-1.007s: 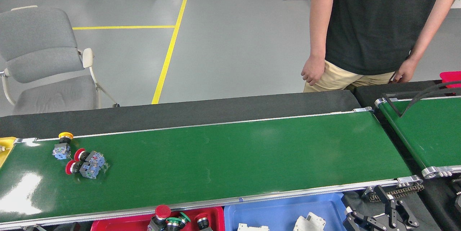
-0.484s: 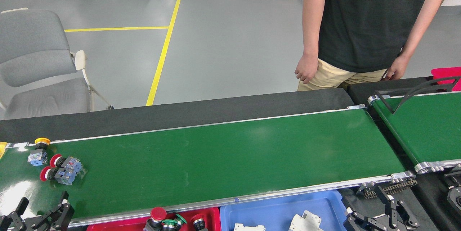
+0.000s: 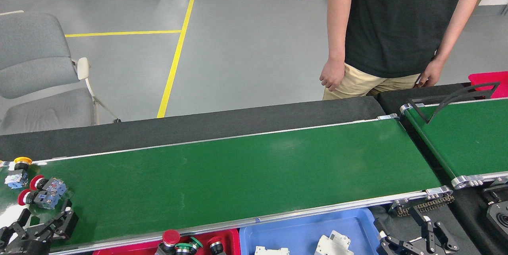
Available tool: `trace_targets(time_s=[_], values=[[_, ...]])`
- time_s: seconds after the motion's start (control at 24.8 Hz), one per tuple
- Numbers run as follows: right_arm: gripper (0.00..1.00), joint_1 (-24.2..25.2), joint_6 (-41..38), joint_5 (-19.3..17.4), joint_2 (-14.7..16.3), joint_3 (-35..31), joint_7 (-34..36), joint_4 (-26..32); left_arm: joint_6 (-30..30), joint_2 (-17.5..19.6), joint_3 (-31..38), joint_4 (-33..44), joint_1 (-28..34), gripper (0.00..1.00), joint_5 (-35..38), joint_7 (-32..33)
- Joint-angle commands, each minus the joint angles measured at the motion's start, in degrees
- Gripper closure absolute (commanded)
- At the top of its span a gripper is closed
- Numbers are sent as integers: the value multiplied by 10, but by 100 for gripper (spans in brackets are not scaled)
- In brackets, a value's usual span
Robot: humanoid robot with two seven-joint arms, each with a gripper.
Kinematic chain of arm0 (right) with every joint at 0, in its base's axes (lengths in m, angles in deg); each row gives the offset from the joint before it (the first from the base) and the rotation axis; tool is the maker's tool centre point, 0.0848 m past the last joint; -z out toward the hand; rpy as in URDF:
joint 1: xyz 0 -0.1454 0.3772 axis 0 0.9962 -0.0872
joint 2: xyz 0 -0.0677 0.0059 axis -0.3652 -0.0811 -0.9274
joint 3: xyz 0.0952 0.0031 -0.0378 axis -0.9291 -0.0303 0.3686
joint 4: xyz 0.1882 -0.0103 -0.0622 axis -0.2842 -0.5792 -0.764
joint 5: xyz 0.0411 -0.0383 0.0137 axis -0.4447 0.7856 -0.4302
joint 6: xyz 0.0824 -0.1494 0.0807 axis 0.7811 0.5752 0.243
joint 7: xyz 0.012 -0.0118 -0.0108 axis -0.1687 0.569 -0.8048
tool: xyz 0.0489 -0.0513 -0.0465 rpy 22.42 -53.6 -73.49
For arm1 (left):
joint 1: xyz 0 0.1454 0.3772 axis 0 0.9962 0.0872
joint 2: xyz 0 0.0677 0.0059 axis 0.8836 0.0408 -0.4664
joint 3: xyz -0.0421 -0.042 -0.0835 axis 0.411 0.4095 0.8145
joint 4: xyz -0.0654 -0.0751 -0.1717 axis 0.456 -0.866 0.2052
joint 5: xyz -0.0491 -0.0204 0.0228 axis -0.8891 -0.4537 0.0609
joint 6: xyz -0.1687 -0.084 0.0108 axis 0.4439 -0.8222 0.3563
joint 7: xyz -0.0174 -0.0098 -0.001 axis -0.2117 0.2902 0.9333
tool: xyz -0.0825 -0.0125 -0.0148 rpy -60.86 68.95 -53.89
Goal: Pick switch part from conveyor to tray
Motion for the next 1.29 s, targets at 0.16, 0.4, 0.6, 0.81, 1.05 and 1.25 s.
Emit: trace_targets(time_s=[0.16, 0.4, 0.6, 0.81, 1.05, 1.25], values=[[0, -1, -2, -2, 1, -1, 0, 4, -58, 41, -32, -105, -79, 1, 1, -4], [0, 1, -18, -1, 1, 0, 0, 2, -153, 42, -69, -174, -129, 19, 0, -10], [0, 1, -19, -2, 1, 0, 0, -4, -159, 41, -68, -184, -144, 48, -5, -10], [0, 0, -20, -2, 0, 0, 0, -4, -157, 39, -69, -189, -144, 67, -12, -10], [0, 2, -20, -2, 1, 0, 0, -4, -151, 35, -70, -180, -140, 70, -18, -17], [0, 1, -17, -2, -1, -14, 0, -4, -95, 26, -85, -90, -93, 70, -19, -17]])
